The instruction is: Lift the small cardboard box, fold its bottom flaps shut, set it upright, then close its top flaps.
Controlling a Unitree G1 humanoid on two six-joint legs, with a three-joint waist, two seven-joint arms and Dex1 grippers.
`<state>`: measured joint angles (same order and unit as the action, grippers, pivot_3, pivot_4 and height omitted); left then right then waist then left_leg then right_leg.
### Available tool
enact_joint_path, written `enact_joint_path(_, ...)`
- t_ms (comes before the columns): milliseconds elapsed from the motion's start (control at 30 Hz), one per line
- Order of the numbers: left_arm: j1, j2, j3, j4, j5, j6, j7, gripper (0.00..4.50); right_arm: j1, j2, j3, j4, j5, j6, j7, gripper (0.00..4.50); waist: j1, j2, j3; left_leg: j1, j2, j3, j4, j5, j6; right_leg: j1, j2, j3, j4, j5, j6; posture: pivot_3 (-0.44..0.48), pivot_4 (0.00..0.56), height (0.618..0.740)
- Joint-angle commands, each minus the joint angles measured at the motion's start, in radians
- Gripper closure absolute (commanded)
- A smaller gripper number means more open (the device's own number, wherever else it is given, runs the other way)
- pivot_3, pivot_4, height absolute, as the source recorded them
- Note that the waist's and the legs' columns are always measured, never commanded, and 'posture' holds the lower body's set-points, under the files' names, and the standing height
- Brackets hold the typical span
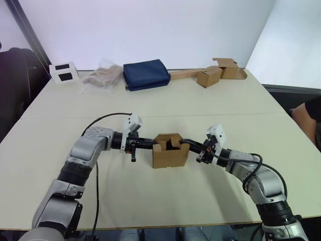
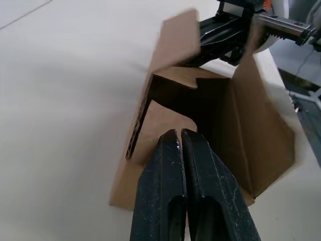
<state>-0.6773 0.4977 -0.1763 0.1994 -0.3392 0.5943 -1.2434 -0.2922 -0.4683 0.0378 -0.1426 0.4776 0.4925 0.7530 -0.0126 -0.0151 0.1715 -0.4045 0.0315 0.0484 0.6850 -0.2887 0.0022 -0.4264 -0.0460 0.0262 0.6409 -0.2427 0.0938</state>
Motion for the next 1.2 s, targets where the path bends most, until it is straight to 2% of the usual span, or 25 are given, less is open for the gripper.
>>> enact_joint_path(33,0.009,-0.002,-0.016,-0.003,0.021,-0.02,0.022,4.41,0.008,0.008,0.025,-0.003,-0.032,-0.017,-0.001,4.5,0.0,0.0,0.0,0.0,0.0,0.0,0.0,0.0,0.0,0.0,0.0,0.0,0.0,0.0,0.0,0.0,0.15,0.74)
enact_joint_path(300,-0.007,-0.005,-0.002,0.007,0.019,-0.032,0.06,4.41,-0.003,-0.033,0.093,-0.003,-0.149,-0.077,0.014,4.5,-0.001,-0.001,-0.001,0.004,0.0,0.0,0.0,0.0,0.0,0.001,0.0,0.0,0.005,0.0,0.0,0.0,0.15,0.74)
enact_joint_path(467,-0.015,-0.007,0.023,-0.012,-0.006,-0.016,0.076,4.41,-0.05,-0.056,0.089,-0.039,-0.167,-0.081,0.034,4.5,-0.001,-0.001,-0.001,0.005,0.0,0.0,0.0,0.0,0.0,0.002,0.001,0.0,0.005,0.0,0.0,0.0,0.15,0.74)
enact_joint_path(667,-0.041,0.008,0.091,-0.051,-0.065,0.011,0.093,4.41,-0.111,-0.056,-0.026,-0.142,-0.031,0.016,0.027,4.5,0.0,-0.001,0.0,0.0,0.0,-0.001,0.0,0.0,0.0,-0.002,0.001,0.0,0.005,0.0,0.0,0.0,0.15,0.74)
enact_joint_path(733,-0.065,0.025,0.122,-0.04,-0.082,0.024,0.097,4.41,-0.127,-0.07,-0.097,-0.204,0.065,0.089,0.019,4.5,0.0,-0.001,0.0,0.0,0.0,-0.001,0.0,0.0,0.0,-0.003,0.0,0.0,0.005,0.0,0.0,0.0,0.15,0.74)
enact_joint_path(867,-0.116,0.059,0.153,0.037,-0.087,0.008,0.078,4.41,-0.133,-0.106,-0.224,-0.307,0.253,0.22,0.0,4.5,0.002,-0.001,0.0,-0.001,0.0,-0.002,0.0,0.0,0.0,-0.003,0.0,-0.001,0.005,0.0,0.0,0.0,0.15,0.74)
enact_joint_path(967,-0.145,0.055,0.148,0.109,-0.06,-0.042,0.081,4.41,-0.116,-0.133,-0.249,-0.359,0.337,0.281,-0.003,4.5,0.002,-0.001,0.0,-0.001,0.0,-0.002,0.0,0.0,0.0,-0.003,0.0,-0.001,0.005,0.0,0.0,0.0,0.15,0.74)
enact_joint_path(1133,-0.213,-0.023,0.109,0.288,0.007,-0.166,0.094,4.41,-0.016,-0.2,-0.128,-0.428,0.3,0.291,0.054,4.5,0.005,-0.002,0.0,-0.002,0.0,-0.001,0.0,0.0,0.0,-0.002,0.0,-0.002,0.004,0.0,0.0,0.0,0.15,0.74)
enact_joint_path(1200,-0.233,-0.071,0.075,0.387,0.045,-0.245,0.069,4.41,0.01,-0.166,-0.066,-0.406,0.259,0.249,0.049,4.5,0.003,-0.002,0.0,-0.002,-0.001,0.0,0.0,0.0,0.0,-0.002,0.0,-0.002,0.004,0.0,0.0,0.0,0.15,0.74)
